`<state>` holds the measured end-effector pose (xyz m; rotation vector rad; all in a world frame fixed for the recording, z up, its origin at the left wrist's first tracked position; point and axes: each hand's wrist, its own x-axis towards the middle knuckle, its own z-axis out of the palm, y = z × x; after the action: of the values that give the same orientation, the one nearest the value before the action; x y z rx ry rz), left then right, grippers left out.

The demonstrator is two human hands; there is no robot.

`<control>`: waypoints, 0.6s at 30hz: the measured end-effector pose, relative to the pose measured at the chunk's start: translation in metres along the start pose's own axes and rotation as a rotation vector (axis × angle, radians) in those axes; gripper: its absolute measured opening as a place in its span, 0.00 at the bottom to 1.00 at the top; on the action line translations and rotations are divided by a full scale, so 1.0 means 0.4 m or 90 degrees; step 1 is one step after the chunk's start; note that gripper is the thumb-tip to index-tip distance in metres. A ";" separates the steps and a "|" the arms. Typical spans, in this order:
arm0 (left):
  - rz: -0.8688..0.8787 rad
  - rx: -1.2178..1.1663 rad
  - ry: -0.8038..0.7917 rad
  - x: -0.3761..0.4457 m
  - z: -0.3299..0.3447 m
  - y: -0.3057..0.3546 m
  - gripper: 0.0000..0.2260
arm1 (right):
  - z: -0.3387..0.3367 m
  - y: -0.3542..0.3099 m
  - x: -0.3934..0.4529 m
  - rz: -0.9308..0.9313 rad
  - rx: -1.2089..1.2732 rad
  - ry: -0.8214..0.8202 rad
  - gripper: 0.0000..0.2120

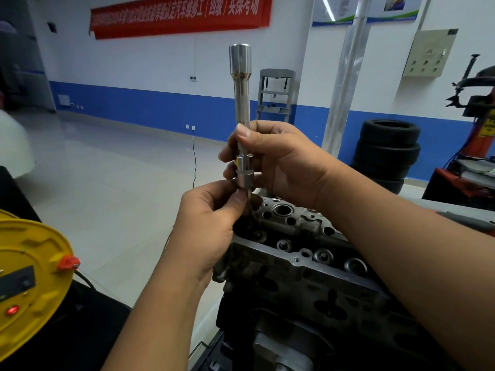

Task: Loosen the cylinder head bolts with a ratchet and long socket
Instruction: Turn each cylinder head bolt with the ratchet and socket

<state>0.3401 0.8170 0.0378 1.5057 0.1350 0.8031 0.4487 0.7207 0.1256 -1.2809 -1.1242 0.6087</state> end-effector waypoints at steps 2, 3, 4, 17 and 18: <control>0.003 -0.004 0.042 0.000 0.002 -0.001 0.12 | 0.001 -0.001 -0.001 0.014 0.005 -0.014 0.09; 0.005 -0.009 0.060 0.000 0.003 -0.003 0.10 | 0.001 0.000 -0.002 0.017 0.001 -0.014 0.09; 0.010 -0.012 0.071 0.000 0.004 -0.006 0.07 | 0.001 0.002 -0.003 0.017 -0.004 -0.010 0.08; -0.003 -0.018 0.071 -0.002 0.007 -0.001 0.07 | -0.002 0.009 -0.003 0.025 -0.019 0.000 0.08; 0.003 -0.018 0.082 -0.003 0.007 -0.002 0.06 | -0.002 0.010 -0.005 0.025 -0.026 0.004 0.07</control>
<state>0.3410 0.8142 0.0367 1.4277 0.2156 0.9025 0.4497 0.7197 0.1215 -1.3414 -1.1136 0.6144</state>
